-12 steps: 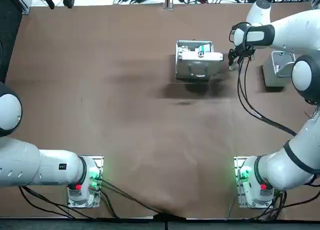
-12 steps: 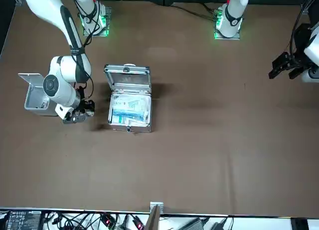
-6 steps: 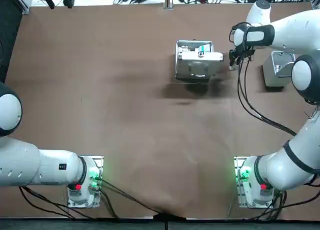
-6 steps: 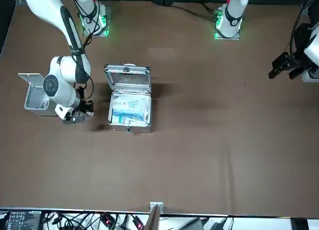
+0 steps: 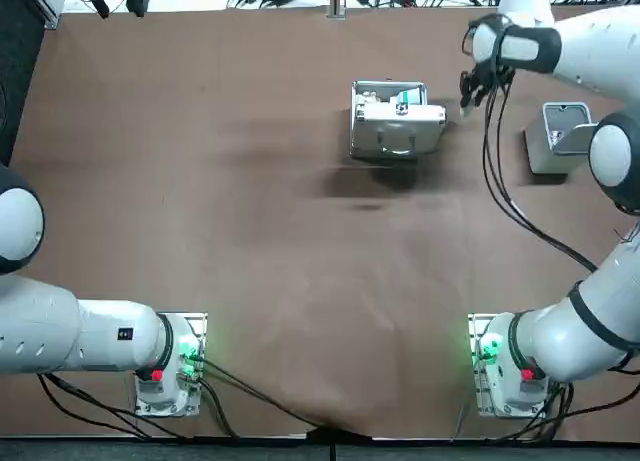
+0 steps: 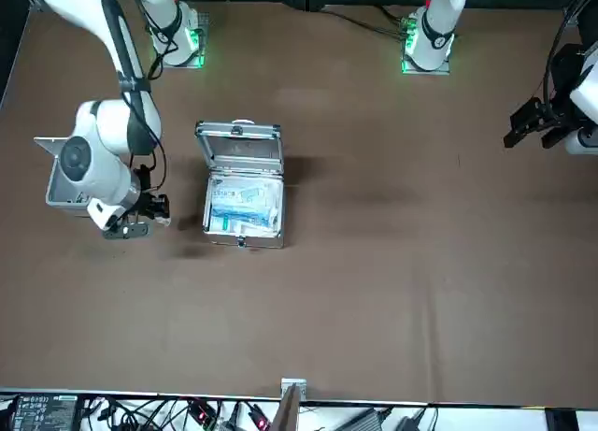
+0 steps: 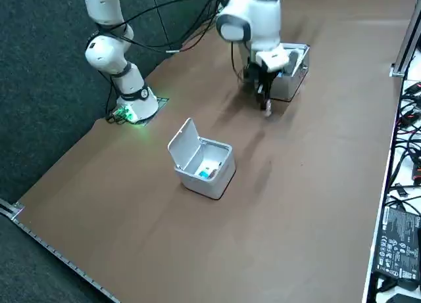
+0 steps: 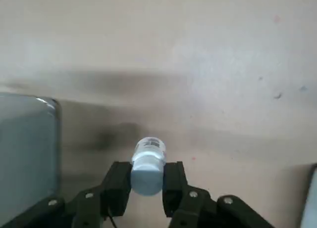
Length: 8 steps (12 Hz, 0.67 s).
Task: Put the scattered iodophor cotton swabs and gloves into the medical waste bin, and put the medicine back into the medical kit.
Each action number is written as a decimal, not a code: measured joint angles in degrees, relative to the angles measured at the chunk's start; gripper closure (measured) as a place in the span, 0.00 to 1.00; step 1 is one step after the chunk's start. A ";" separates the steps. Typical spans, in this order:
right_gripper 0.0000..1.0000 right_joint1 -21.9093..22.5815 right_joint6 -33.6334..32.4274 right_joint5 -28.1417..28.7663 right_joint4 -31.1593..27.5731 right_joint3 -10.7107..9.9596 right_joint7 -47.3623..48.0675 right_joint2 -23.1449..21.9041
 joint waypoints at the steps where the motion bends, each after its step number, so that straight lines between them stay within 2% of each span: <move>1: 0.63 0.26 -2.58 0.00 2.40 0.00 1.50 -0.85; 4: 0.63 2.30 -9.34 0.00 10.08 0.06 8.77 -2.35; 8: 0.63 7.83 -14.74 0.00 17.93 0.22 21.06 -0.47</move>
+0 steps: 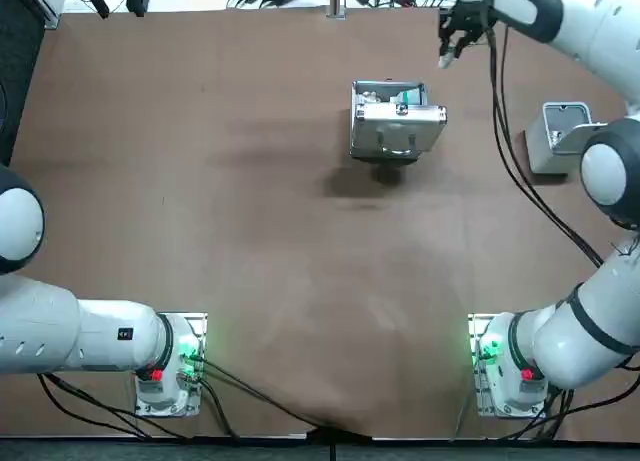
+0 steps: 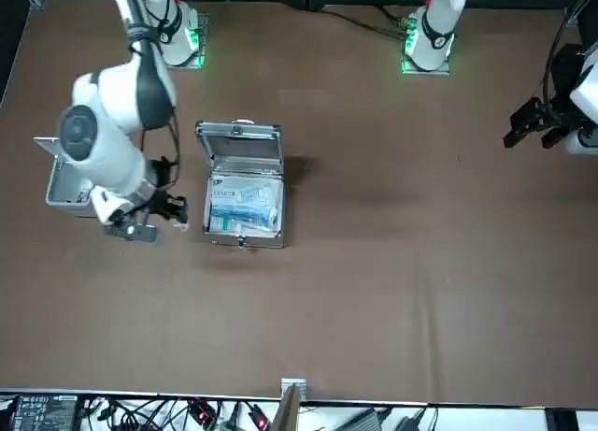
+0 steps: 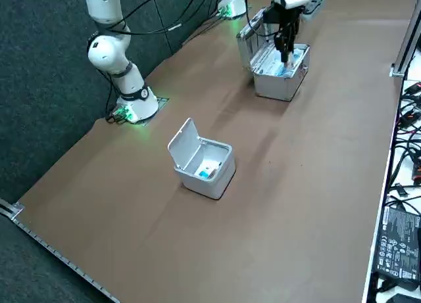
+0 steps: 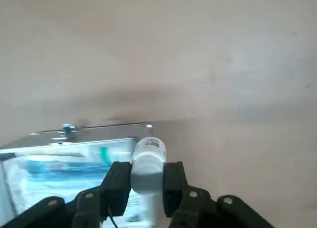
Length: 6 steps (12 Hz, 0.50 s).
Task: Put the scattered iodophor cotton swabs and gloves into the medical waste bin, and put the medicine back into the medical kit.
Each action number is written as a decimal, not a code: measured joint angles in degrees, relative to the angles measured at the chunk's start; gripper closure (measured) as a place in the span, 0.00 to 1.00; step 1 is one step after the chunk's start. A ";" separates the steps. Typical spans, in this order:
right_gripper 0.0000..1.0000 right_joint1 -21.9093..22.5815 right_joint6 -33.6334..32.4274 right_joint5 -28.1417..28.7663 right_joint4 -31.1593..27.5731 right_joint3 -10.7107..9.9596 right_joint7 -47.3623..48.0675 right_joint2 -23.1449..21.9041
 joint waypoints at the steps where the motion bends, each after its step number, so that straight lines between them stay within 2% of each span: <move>1: 0.63 1.70 -0.10 0.00 1.21 0.05 3.40 1.15; 2: 0.63 3.36 -0.10 0.13 2.20 0.08 6.66 2.45; 3: 0.63 6.20 -0.08 2.81 4.11 0.09 11.75 5.17; 6: 0.63 9.15 -0.08 5.72 6.51 0.09 14.78 8.33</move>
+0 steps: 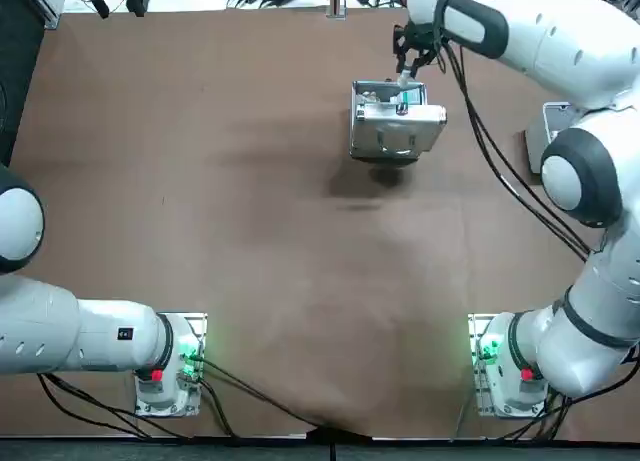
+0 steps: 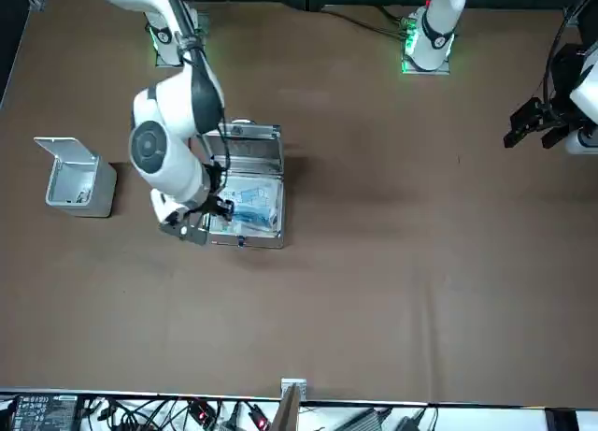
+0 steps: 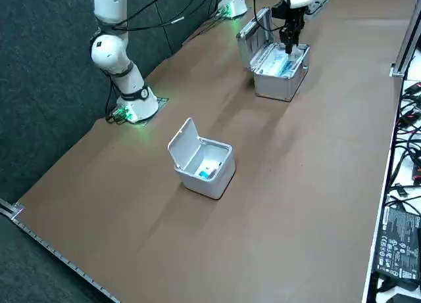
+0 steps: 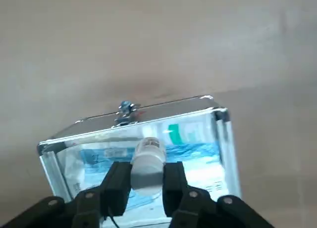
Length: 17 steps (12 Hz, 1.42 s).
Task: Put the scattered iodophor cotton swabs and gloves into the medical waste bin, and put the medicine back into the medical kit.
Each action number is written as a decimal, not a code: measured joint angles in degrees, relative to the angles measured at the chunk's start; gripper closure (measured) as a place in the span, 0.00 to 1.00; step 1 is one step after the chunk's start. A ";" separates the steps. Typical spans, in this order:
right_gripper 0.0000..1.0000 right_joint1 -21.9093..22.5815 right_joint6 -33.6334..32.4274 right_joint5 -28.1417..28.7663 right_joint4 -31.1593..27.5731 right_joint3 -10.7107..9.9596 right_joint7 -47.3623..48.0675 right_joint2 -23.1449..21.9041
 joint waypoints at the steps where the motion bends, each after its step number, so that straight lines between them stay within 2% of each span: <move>1: 0.63 0.53 -0.04 0.22 0.30 -0.01 0.76 0.52; 9: 0.63 2.90 0.17 0.48 0.46 -0.06 6.57 4.42; 17: 0.63 2.90 6.15 1.63 0.74 -0.31 6.67 6.89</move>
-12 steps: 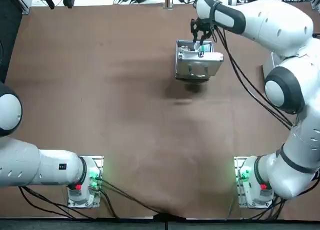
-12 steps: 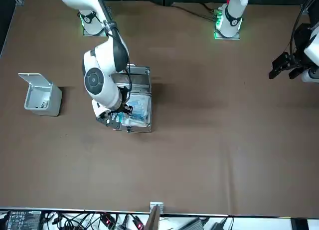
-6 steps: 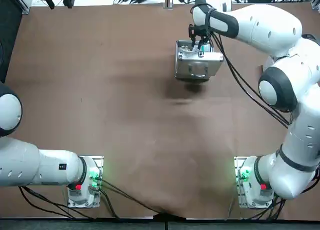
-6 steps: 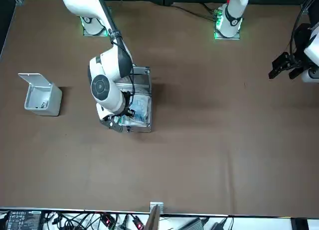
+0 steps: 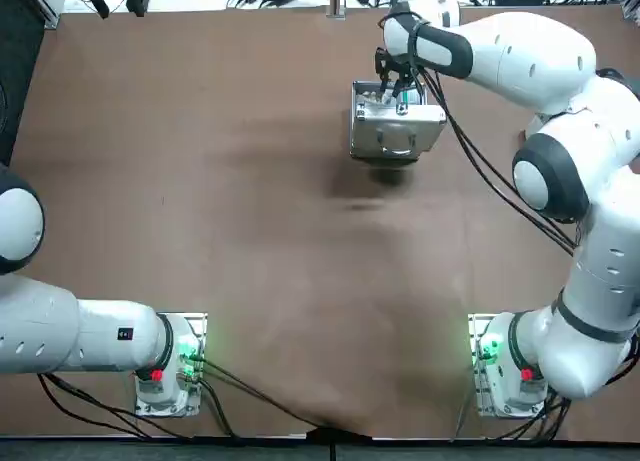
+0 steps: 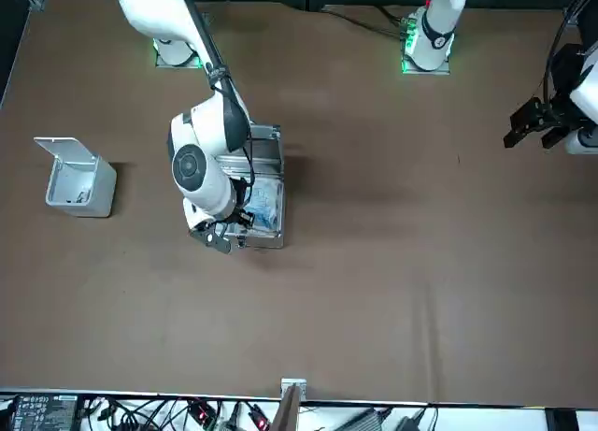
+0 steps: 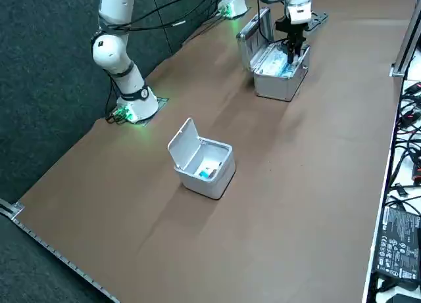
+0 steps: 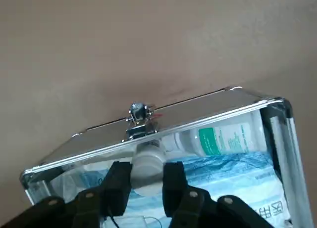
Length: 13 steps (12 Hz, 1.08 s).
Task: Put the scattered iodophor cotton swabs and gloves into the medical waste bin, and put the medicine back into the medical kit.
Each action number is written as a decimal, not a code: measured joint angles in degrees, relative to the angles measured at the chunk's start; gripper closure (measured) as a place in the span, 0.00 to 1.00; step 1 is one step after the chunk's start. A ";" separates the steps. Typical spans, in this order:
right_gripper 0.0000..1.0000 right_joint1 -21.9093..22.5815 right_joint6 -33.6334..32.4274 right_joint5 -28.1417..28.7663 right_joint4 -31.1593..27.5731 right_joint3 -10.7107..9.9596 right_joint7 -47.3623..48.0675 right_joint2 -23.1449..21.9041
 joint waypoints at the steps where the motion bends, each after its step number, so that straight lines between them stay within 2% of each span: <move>1: 0.63 0.00 0.15 0.03 0.02 0.00 0.00 0.11; 4: 0.63 0.02 1.25 0.04 0.03 0.00 0.00 0.49; 7: 0.58 0.02 1.96 0.04 0.03 0.00 0.00 0.98; 10: 0.27 0.24 1.77 0.02 0.47 0.01 -0.08 0.92; 12: 0.04 0.29 0.27 -0.29 1.29 -0.06 -0.08 0.38; 13: 0.00 0.28 -1.47 -0.97 1.72 -0.20 -0.10 -0.40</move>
